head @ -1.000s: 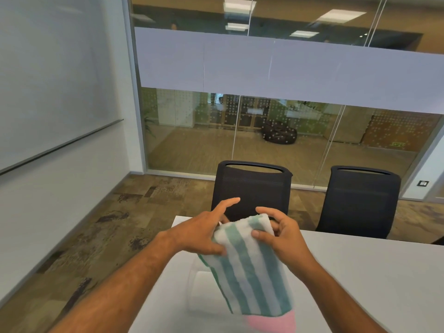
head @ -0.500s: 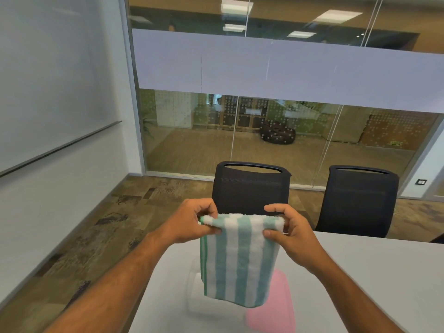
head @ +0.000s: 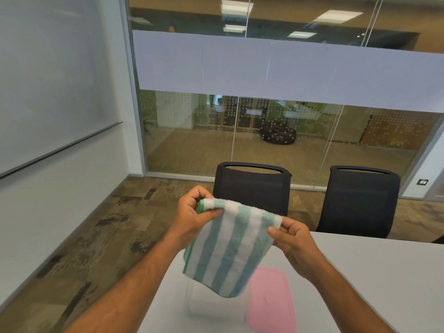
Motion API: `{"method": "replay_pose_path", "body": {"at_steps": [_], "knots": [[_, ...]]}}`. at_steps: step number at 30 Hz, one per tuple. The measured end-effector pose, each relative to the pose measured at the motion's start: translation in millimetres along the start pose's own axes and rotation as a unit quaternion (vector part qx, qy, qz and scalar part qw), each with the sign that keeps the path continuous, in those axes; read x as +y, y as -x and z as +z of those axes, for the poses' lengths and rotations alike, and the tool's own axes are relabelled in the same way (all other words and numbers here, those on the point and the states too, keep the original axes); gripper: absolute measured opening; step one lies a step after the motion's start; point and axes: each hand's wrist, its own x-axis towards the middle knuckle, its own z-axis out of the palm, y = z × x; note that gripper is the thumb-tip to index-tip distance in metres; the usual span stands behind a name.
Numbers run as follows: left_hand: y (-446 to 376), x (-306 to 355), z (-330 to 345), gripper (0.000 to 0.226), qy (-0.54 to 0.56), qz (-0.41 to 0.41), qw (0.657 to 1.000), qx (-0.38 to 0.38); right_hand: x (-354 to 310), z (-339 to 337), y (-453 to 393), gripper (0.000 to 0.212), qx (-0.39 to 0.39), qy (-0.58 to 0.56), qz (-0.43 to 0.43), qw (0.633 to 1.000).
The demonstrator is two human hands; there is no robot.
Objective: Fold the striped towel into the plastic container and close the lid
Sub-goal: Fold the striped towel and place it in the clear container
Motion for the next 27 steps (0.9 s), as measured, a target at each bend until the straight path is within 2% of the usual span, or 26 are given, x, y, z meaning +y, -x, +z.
{"method": "replay_pose_path", "body": {"at_steps": [2,6,11,15,17,20,24,27], "knots": [[-0.8,0.1,3.5,0.030,0.020,0.001,1.000,0.023,9.3,7.2,3.1,0.038,-0.018,-0.016,0.024,0.999],[-2.6,1.1,9.3,0.031,0.020,-0.016,0.997,0.079,23.6,19.0,10.3,0.066,-0.055,-0.040,0.077,0.995],[-4.8,0.2,7.4,0.032,0.028,-0.063,0.991,0.112,34.0,27.4,13.9,0.044,-0.080,-0.024,0.141,0.987],[-3.4,-2.5,3.5,0.037,0.070,-0.163,0.974,0.141,31.5,30.9,16.8,0.043,-0.079,-0.064,0.172,0.980],[-2.7,-4.3,-0.5,0.043,0.094,-0.245,0.957,0.124,28.9,30.4,17.1,0.045,-0.081,-0.088,0.184,0.976],[4.6,-16.3,-10.3,0.050,0.153,-0.346,0.925,0.045,26.0,29.3,17.6,0.046,-0.088,-0.112,0.186,0.972],[24.7,-40.9,-11.1,0.073,0.201,-0.398,0.895,-0.007,24.1,27.9,18.4,0.045,-0.084,-0.133,0.184,0.970],[43.4,-52.6,-4.7,0.072,0.227,-0.408,0.883,-0.036,24.7,26.0,18.4,0.042,-0.062,-0.149,0.190,0.968]]}}
